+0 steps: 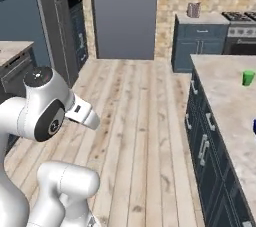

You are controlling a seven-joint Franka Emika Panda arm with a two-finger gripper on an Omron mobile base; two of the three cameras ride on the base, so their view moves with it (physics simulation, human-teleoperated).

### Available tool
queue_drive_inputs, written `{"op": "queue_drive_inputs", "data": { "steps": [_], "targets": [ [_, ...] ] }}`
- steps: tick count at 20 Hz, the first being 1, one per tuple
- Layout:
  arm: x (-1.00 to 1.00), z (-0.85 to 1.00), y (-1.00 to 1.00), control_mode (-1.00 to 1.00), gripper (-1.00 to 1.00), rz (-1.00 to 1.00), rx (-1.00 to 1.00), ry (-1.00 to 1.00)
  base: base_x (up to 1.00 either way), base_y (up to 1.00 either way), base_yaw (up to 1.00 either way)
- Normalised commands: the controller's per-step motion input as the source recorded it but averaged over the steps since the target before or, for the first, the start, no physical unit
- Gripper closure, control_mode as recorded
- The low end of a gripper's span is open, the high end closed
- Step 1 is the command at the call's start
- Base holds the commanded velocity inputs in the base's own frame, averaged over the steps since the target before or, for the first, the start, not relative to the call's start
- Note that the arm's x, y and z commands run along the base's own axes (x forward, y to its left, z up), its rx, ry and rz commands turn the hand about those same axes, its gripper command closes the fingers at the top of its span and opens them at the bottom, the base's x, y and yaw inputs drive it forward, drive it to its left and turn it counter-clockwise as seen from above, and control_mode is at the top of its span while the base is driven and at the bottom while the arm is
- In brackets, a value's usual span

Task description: Place the drinks on the dining counter in a tight cluster.

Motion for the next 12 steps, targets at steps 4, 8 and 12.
{"op": "queue_drive_inputs", "data": {
  "steps": [4, 8, 12],
  "targets": [
    [0.0, 0.0, 0.0, 1.0, -1.0, 0.0, 0.0, 0.0, 0.13, 0.0, 1.0],
    [0.0, 0.0, 0.0, 1.0, -1.0, 0.0, 0.0, 0.0, 0.11, 0.0, 1.0],
    [0.0, 0.0, 0.0, 1.0, -1.0, 0.0, 0.0, 0.0, 0.76, -0.14, 0.85]
  ]
}}
